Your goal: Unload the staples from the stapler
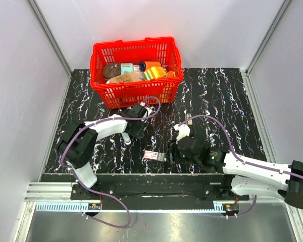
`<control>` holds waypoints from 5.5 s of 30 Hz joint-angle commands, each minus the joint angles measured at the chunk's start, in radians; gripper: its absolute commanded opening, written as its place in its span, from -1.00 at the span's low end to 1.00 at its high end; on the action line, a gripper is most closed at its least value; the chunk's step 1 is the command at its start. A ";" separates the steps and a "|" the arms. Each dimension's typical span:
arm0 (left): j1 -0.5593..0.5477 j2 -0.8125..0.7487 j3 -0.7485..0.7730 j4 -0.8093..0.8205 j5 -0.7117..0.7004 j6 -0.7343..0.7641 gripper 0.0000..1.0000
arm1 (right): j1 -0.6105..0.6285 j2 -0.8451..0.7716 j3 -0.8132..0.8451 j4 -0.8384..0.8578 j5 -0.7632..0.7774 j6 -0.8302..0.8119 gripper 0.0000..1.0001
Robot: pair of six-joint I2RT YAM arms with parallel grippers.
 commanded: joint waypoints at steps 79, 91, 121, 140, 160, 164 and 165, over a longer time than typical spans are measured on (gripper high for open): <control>-0.057 0.070 0.078 -0.061 0.119 0.037 -0.13 | -0.006 0.001 0.040 -0.045 0.072 -0.074 -0.01; -0.057 0.076 0.083 -0.062 0.078 0.035 -0.32 | -0.007 -0.007 0.039 -0.054 0.072 -0.075 -0.03; -0.054 -0.015 0.152 -0.122 0.168 0.044 -0.98 | -0.010 -0.004 0.085 -0.086 0.097 -0.092 -0.04; 0.282 -0.293 0.448 0.013 1.051 -0.230 -0.99 | -0.145 -0.014 0.301 0.160 -0.116 -0.117 0.99; 0.317 -0.232 0.044 1.686 1.411 -1.612 -0.95 | -0.205 0.004 0.295 0.641 -0.310 -0.043 0.66; 0.317 -0.203 0.050 1.798 1.408 -1.726 -0.94 | -0.242 0.022 0.303 0.708 -0.339 -0.009 0.61; 0.319 -0.203 0.046 1.798 1.405 -1.724 -0.94 | -0.250 0.033 0.315 0.708 -0.345 -0.008 0.59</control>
